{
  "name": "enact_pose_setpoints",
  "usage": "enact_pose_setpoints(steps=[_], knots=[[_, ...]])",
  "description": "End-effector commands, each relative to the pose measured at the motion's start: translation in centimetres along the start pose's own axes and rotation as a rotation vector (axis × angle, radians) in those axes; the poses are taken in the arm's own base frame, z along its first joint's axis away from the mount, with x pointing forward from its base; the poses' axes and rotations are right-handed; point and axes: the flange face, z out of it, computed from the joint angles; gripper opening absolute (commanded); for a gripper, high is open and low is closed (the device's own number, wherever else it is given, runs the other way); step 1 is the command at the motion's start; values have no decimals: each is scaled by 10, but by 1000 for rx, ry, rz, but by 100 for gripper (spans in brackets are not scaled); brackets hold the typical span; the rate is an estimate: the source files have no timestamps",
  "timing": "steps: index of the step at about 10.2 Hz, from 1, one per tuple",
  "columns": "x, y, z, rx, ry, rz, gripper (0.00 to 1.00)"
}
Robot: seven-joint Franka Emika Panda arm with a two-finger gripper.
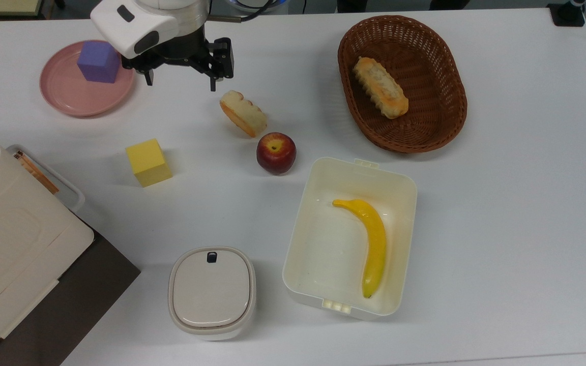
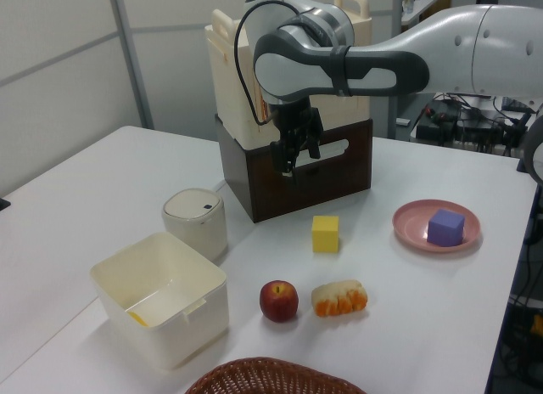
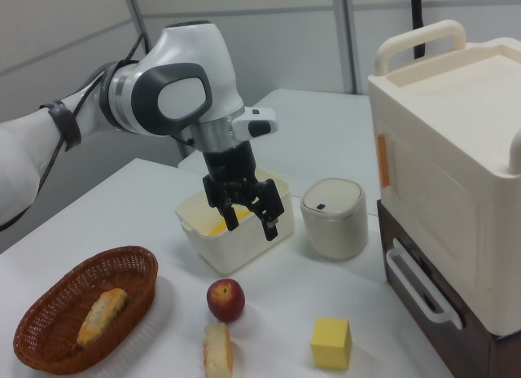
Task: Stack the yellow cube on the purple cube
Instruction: 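Move the gripper from above the pink plate toward the yellow cube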
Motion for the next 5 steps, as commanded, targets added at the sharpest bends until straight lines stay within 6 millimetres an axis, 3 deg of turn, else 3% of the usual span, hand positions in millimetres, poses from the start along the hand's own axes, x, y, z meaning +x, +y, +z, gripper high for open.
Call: enact_pose_setpoints(steps=[1, 5], knots=[[-13, 13, -10, 50, 36, -26, 100], [-13, 17, -12, 44, 44, -14, 100]])
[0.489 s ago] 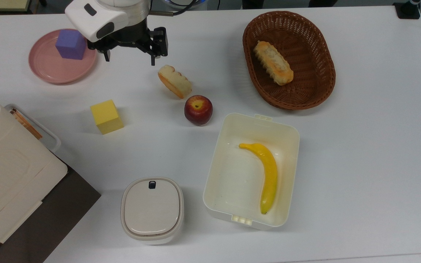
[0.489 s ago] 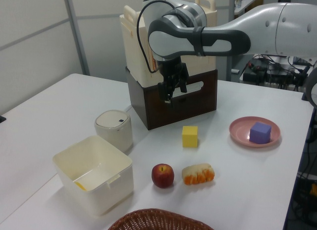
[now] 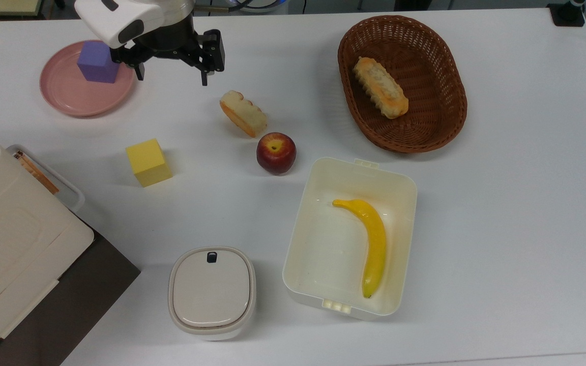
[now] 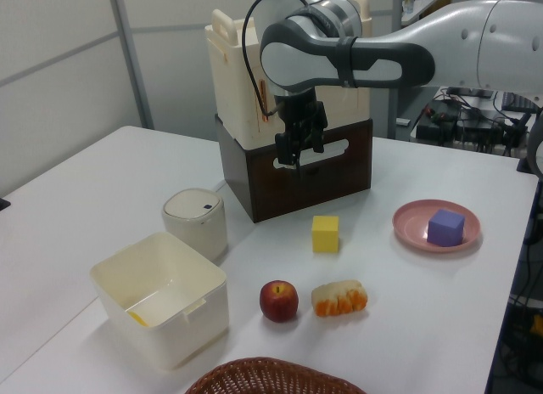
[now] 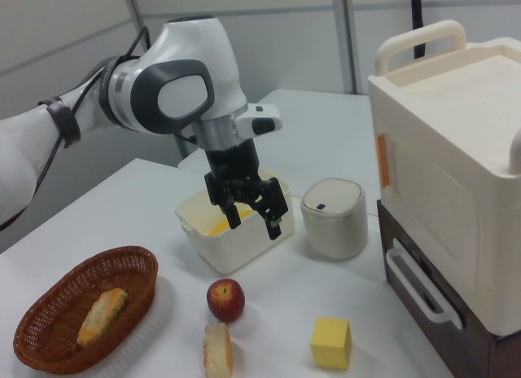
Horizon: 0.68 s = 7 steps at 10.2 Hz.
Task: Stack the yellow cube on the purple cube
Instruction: 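Move the gripper from above the pink plate toward the yellow cube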
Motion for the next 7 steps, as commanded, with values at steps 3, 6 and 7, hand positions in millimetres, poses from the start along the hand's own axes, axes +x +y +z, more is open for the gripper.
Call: enact_pose_setpoints(steps=[3, 6, 7], knots=[[-25, 39, 4, 44, 126, 24, 100], [-27, 63, 60, 48, 85, -60, 100], [-19, 64, 80, 48, 71, -86, 100]])
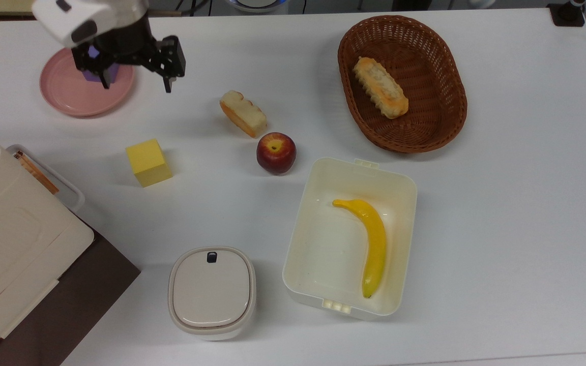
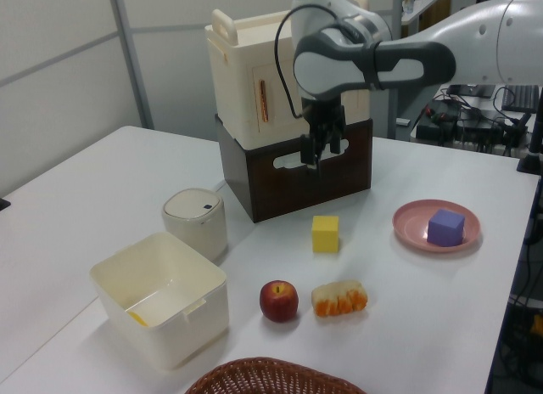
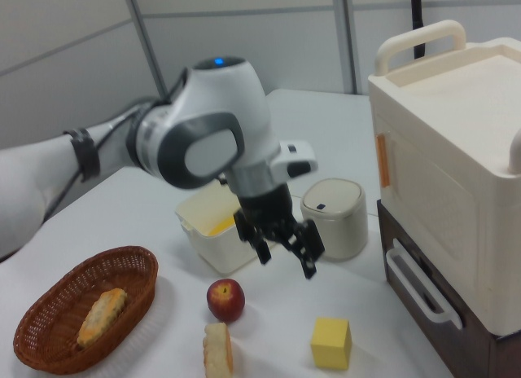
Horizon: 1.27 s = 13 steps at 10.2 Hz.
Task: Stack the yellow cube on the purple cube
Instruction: 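Move the gripper from above the pink plate toward the yellow cube, then lower the gripper onto the yellow cube and close it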
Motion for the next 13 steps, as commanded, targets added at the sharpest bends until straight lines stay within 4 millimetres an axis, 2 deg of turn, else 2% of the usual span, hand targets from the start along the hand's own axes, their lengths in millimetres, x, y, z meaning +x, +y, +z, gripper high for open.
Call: enact_pose_setpoints(steps=[1, 3, 4, 6, 9, 10, 11, 12, 13], knots=[[4, 6, 55, 26, -19, -80, 100], [18, 5, 95, 13, -46, -106, 100], [26, 5, 122, 7, -57, -130, 100], [34, 16, 155, -7, -43, -119, 100], [36, 21, 185, -5, -65, -191, 100], [36, 20, 188, -3, -72, -191, 70], [38, 15, 184, 1, -64, -187, 33], [41, 14, 174, 6, -54, -185, 5], [39, 14, 152, 6, -30, -186, 0]])
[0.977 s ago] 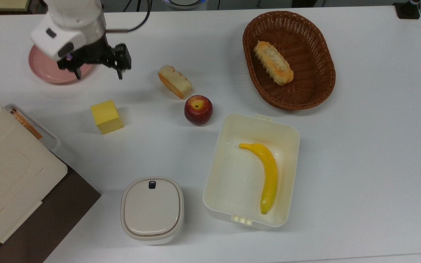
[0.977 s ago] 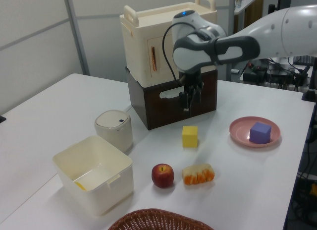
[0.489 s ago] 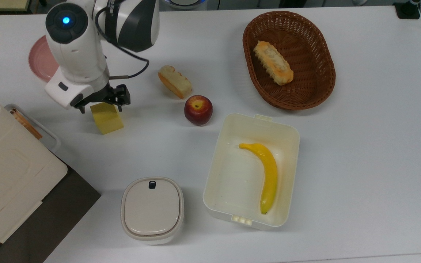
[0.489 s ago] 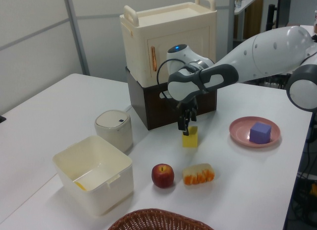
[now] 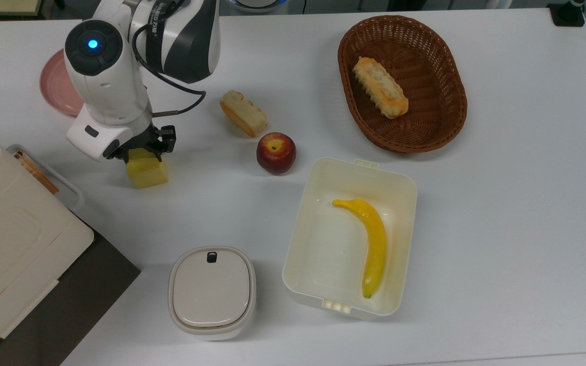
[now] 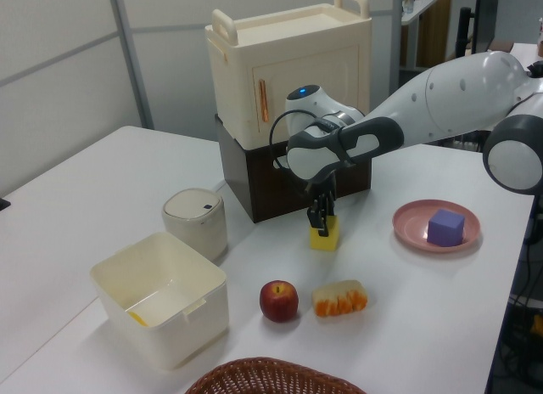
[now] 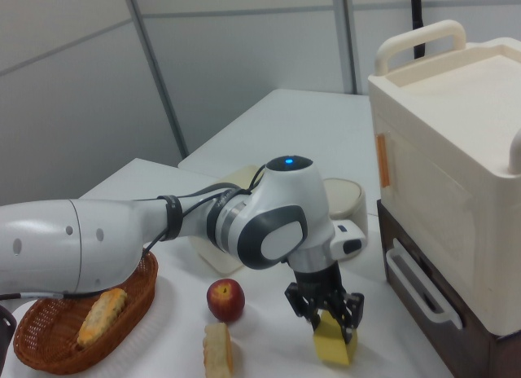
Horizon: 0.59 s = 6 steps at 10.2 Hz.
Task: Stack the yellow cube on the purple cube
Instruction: 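Lower the gripper onto the yellow cube and close it, then lift the yellow cube and carry it over the purple cube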
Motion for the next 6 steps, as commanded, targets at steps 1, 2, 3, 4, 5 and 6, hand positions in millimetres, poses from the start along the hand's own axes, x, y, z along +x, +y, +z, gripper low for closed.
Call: enact_pose_setpoints(steps=[1, 2, 3, 4, 5, 6], knots=[[-14, -3, -58, 21, 42, -3, 0], [-27, -3, -91, 26, 50, -1, 0], [-41, -2, -112, 37, 41, -1, 0], [-61, 1, -133, 50, 4, -22, 0], [-84, 7, -152, 74, -34, -35, 0], [-109, 21, -167, 96, -62, -13, 0]])
